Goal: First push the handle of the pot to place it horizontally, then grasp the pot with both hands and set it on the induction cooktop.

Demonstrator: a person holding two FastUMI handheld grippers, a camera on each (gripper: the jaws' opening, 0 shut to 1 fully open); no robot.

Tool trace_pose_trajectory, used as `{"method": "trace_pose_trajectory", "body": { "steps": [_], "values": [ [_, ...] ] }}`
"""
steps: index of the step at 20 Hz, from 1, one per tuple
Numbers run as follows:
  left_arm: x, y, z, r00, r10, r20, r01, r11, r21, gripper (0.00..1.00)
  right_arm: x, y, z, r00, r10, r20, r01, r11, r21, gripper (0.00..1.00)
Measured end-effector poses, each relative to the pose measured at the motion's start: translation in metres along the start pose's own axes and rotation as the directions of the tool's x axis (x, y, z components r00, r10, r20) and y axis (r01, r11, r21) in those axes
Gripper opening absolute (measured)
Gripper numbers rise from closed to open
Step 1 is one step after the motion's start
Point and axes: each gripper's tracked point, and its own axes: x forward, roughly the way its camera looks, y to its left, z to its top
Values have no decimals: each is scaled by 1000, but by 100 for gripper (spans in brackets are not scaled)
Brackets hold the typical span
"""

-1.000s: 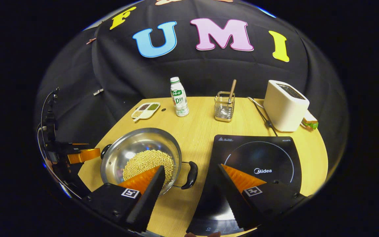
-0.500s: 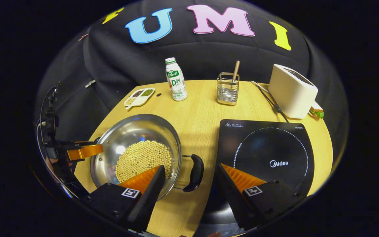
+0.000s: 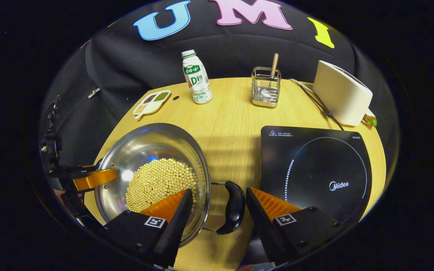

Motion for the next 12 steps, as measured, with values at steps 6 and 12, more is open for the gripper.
{"method": "trace_pose_trajectory", "body": {
  "steps": [6, 12],
  "values": [
    [10, 9, -2, 999, 45, -6, -45, 999, 6, 70, 9, -9, 4, 1000, -21, -2, 21, 999, 36, 64],
    [1, 6, -7, 999, 47, -26, -47, 999, -10, 63, 6, -12, 1, 999, -37, -24, 37, 999, -3, 53]
  ]
}}
